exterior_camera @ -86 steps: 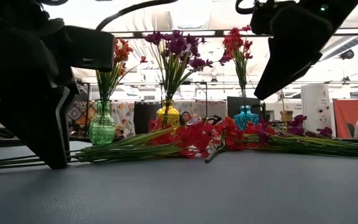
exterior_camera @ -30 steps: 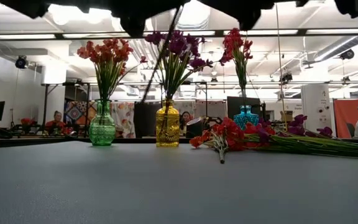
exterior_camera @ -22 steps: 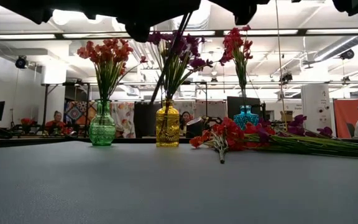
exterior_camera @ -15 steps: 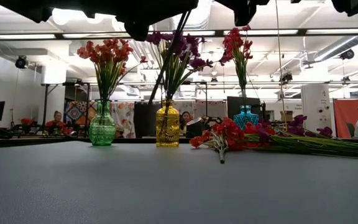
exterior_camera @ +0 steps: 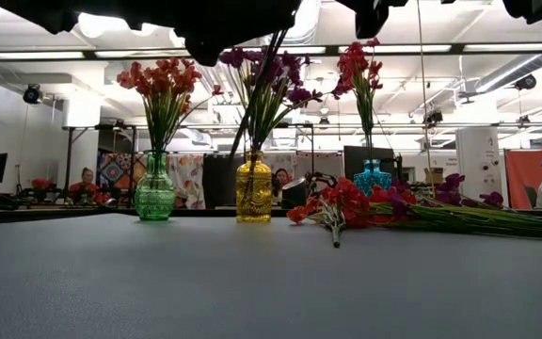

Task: Sort flowers into vase by color
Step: Put the bottom pink flowers into the blue vase

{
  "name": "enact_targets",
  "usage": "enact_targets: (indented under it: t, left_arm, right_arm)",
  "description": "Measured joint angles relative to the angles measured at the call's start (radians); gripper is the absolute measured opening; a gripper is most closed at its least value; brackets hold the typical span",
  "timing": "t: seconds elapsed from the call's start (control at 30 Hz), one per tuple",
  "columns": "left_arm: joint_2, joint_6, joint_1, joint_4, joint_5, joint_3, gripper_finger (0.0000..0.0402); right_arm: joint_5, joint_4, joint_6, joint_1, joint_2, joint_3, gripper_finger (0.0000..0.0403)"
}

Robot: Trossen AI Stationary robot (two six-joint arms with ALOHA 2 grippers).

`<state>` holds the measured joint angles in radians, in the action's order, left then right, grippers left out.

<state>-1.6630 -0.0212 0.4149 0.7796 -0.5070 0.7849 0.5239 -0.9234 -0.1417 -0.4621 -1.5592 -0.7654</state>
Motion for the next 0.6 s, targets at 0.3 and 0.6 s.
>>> enact_targets:
  t: [0.3,0.6]
  left_arm:
    - [0.153,0.120,-0.003,-0.475,-0.065,0.014,0.0186]
    - [0.209,0.177,-0.008,-0.660,-0.223,-0.002,0.0185]
  right_arm:
    - [0.269,0.310,0.050,0.018,0.213,0.000,0.0028]
    - [0.323,0.748,0.237,0.208,0.545,0.000,0.0028]
